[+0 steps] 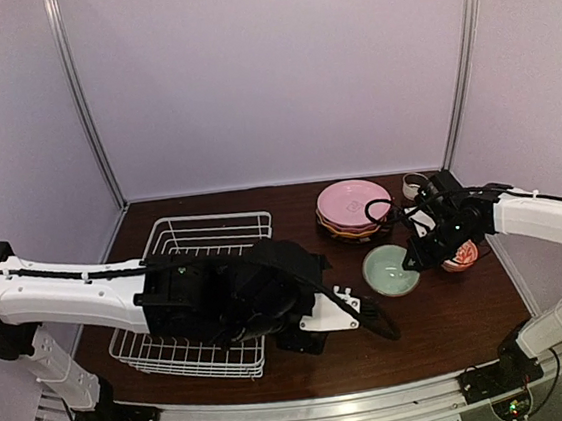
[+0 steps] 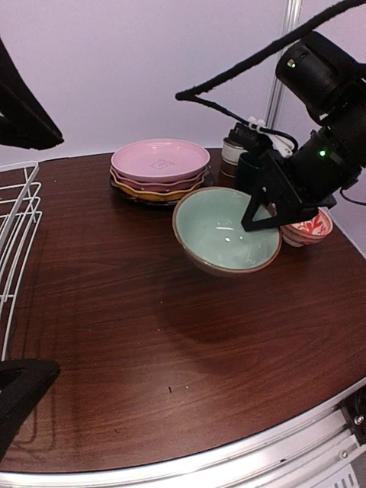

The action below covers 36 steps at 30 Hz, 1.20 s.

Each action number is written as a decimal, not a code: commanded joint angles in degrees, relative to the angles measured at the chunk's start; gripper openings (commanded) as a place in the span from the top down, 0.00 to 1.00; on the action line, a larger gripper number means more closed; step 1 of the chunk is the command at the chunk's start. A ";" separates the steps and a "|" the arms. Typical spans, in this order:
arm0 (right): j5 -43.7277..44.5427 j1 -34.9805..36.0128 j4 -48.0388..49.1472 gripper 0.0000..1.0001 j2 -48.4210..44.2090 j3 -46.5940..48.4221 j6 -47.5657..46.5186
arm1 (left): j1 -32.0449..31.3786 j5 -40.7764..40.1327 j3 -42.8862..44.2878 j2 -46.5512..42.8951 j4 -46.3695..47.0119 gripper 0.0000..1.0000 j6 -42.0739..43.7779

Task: Unload the mixed dishes from the dish rack
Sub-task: Place the bowl in the bowl.

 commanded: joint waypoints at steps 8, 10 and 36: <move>1.96 -0.79 16.17 0.97 6.83 -1.66 4.60 | 5.73 1.29 -3.25 -4.70 7.60 0.03 -9.70; 2.38 -0.94 16.35 0.98 8.24 -1.19 4.17 | 6.65 1.90 -3.68 -5.23 8.03 0.03 -11.31; 1.41 -30.64 3.42 1.00 -13.16 -7.46 2.44 | 9.52 5.73 -7.11 -5.89 12.77 0.03 -14.27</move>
